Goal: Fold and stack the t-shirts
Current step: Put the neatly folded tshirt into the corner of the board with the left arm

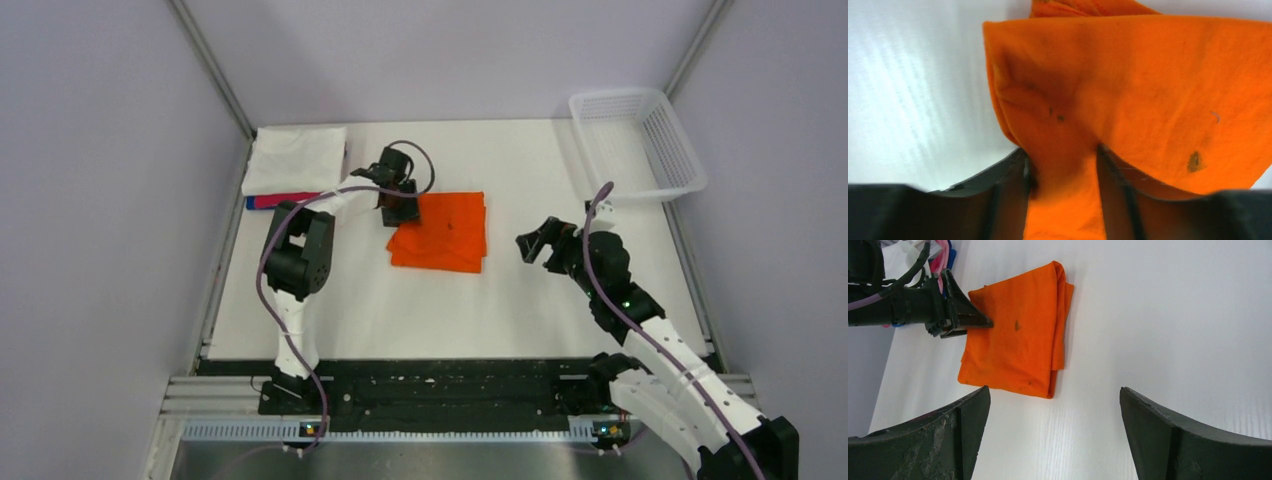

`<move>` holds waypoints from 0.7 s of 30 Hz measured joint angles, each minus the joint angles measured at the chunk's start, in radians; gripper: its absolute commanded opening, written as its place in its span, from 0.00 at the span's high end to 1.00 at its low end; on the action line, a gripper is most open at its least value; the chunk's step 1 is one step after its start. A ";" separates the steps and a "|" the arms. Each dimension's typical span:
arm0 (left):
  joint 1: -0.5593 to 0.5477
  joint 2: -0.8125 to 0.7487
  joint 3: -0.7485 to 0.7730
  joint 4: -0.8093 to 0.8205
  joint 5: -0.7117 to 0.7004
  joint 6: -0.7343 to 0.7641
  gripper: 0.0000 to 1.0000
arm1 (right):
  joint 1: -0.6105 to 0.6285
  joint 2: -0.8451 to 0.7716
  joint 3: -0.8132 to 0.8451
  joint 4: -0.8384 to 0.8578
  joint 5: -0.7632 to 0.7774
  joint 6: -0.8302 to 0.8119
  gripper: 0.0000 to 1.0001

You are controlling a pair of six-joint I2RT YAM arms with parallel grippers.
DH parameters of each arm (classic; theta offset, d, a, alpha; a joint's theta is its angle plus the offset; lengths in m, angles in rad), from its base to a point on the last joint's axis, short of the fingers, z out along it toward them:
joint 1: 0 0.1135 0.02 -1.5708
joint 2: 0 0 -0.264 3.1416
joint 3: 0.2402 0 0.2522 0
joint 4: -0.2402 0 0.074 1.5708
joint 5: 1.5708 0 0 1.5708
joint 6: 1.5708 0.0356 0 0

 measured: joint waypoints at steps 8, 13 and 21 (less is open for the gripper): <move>-0.119 0.110 0.198 -0.154 -0.240 0.003 1.00 | 0.000 -0.025 -0.007 -0.030 0.055 -0.011 0.01; -0.147 0.137 0.290 -0.267 -0.488 0.056 1.00 | 0.000 -0.028 -0.007 -0.051 0.088 -0.014 0.01; -0.120 0.093 0.294 -0.172 -0.863 0.357 1.00 | 0.000 -0.031 -0.020 -0.069 0.117 -0.014 0.01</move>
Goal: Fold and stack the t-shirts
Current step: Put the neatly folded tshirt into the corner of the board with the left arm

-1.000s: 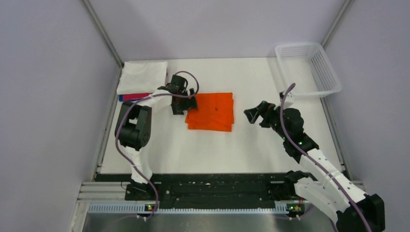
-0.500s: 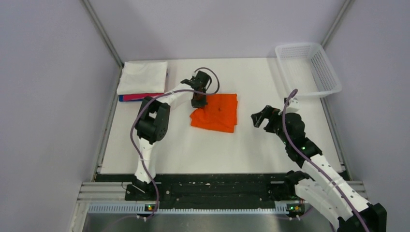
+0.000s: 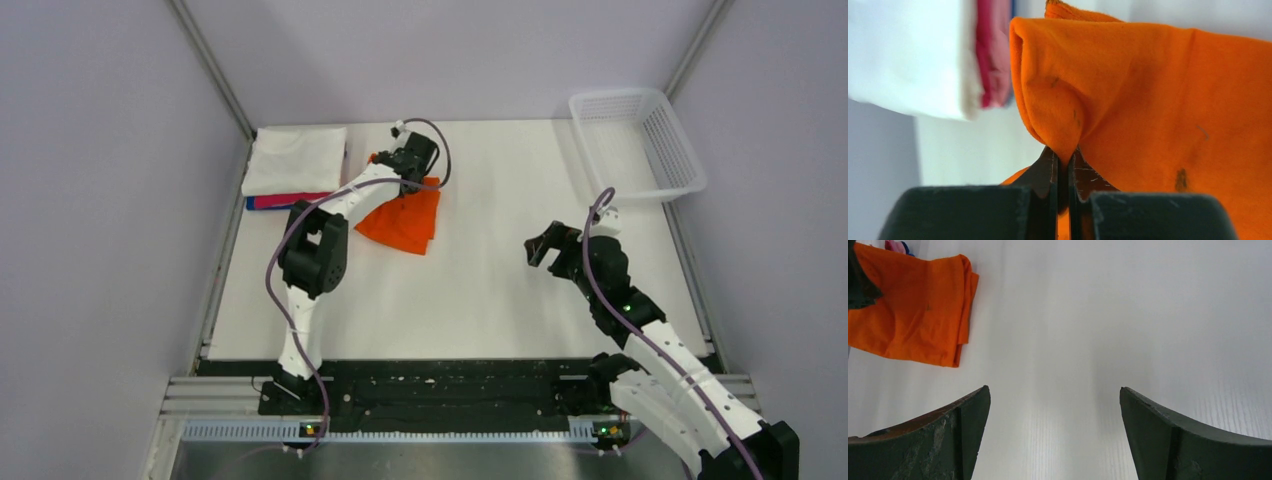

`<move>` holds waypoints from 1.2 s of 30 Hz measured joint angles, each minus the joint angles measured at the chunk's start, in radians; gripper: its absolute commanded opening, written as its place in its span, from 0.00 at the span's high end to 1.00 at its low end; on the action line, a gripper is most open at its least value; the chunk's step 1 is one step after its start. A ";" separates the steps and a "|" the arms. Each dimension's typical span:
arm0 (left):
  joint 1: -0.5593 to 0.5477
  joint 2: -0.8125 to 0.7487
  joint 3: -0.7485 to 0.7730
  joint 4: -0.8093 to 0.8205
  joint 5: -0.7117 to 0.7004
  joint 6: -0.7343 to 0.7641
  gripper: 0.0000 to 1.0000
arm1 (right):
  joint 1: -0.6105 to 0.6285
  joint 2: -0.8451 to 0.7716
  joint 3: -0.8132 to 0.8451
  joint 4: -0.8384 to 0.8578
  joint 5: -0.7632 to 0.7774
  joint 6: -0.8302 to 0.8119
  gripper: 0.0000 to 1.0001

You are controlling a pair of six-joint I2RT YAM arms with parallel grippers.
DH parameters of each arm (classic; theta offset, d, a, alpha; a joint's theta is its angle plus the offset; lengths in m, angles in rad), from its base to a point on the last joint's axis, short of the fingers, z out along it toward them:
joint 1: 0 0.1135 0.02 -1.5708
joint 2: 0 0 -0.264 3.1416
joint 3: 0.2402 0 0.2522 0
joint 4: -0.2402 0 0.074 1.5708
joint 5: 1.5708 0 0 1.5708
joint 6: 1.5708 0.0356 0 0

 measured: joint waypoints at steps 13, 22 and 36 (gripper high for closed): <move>0.110 -0.168 -0.026 0.306 -0.122 0.487 1.00 | 0.000 0.000 0.000 -0.007 0.044 -0.007 0.01; 0.143 -0.185 0.079 0.298 -0.091 0.560 1.00 | 0.000 0.014 0.000 -0.009 0.056 -0.007 0.01; 0.220 -0.211 0.184 0.248 0.003 0.503 1.00 | 0.000 0.020 0.000 -0.023 0.072 -0.007 0.01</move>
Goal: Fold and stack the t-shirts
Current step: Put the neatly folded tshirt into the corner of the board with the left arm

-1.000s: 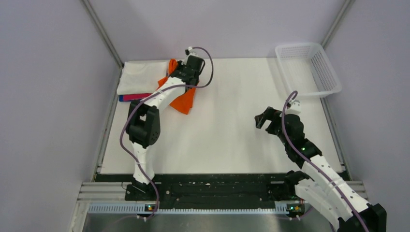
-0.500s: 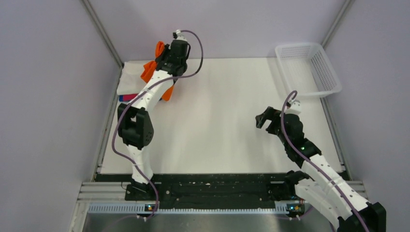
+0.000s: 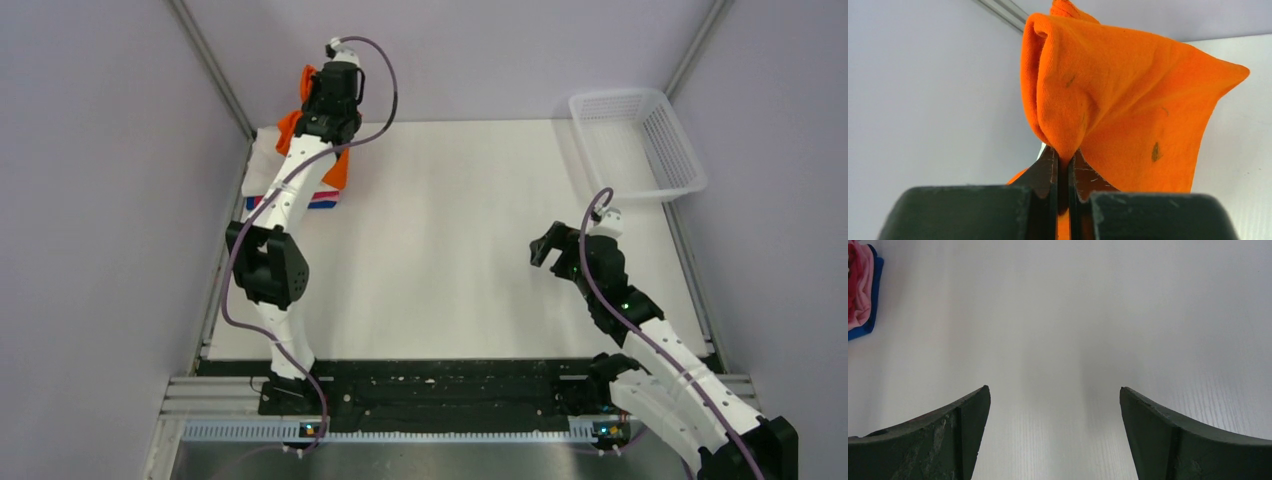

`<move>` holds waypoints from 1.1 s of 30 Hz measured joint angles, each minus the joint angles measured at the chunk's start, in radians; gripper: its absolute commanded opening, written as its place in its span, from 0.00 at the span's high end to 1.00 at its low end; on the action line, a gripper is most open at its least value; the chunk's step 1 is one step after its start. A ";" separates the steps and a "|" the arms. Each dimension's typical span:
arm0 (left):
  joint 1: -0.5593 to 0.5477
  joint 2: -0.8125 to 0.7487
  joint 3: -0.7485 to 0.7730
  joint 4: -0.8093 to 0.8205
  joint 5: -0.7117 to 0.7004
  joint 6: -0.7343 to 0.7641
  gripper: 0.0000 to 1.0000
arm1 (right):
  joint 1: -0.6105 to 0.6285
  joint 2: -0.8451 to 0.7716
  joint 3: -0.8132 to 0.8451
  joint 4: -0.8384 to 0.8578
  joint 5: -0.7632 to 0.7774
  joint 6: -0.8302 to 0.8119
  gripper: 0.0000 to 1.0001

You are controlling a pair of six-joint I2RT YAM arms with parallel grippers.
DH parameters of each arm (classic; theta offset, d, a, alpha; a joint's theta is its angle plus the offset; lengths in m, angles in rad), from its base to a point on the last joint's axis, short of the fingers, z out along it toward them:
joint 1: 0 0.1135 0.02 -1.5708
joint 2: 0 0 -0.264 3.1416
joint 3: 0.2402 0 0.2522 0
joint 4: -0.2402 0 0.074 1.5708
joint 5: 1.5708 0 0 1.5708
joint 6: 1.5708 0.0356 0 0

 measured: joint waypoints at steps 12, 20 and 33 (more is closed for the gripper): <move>0.188 0.141 0.037 -0.020 0.117 -0.074 1.00 | 0.000 0.042 0.001 -0.032 0.048 -0.002 0.01; 0.270 0.219 0.068 -0.005 0.152 -0.092 0.01 | 0.000 0.061 0.006 -0.056 0.082 -0.003 0.01; 0.298 0.171 0.102 -0.025 0.200 -0.256 0.01 | 0.000 0.066 0.011 -0.078 0.101 -0.001 0.01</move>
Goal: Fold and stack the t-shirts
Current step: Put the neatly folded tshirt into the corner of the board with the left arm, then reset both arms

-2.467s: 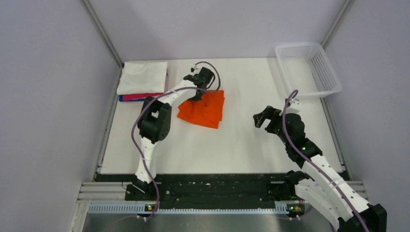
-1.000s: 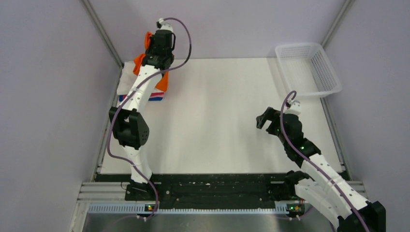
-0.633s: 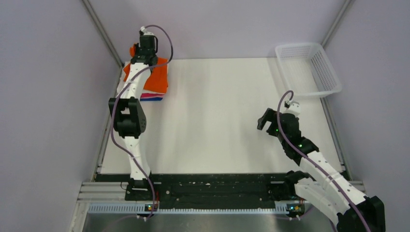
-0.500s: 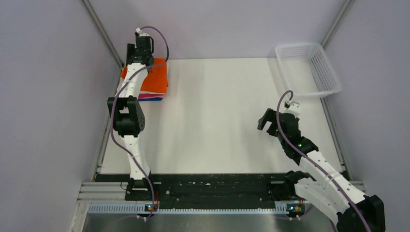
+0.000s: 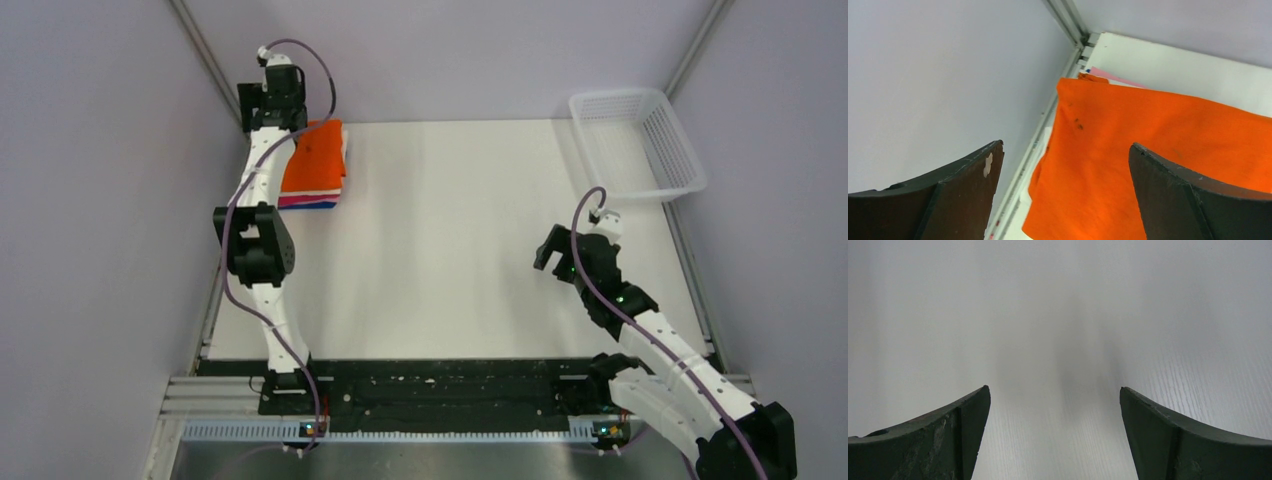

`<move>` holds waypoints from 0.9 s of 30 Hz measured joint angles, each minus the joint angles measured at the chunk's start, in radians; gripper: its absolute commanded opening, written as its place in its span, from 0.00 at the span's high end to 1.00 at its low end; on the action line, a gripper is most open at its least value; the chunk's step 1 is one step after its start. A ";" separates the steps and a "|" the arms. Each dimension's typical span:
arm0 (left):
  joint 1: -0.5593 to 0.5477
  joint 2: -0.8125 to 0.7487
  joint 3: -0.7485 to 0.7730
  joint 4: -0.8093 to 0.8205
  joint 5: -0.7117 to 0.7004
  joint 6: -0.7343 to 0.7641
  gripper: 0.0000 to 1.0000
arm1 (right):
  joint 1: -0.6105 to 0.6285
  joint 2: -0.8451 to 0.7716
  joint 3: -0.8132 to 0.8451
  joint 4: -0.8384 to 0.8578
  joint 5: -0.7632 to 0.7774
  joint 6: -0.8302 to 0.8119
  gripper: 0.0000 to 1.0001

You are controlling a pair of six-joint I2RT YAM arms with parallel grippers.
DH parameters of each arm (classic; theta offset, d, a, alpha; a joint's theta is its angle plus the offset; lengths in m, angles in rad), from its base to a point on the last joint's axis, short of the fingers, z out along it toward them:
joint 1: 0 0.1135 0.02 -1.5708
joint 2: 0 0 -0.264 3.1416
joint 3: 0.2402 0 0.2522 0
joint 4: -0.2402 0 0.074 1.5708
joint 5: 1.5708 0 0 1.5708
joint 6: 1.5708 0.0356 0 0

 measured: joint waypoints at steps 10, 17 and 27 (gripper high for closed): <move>-0.011 -0.597 -0.626 0.082 0.400 -0.381 0.01 | 0.000 -0.041 -0.003 0.012 -0.014 0.022 0.01; -0.161 -1.099 -1.287 0.226 0.573 -0.542 0.01 | 0.000 -0.073 -0.032 0.041 -0.022 0.029 0.01; -0.161 -1.310 -1.408 0.177 0.542 -0.577 0.01 | 0.000 -0.072 -0.076 0.099 -0.021 0.012 0.01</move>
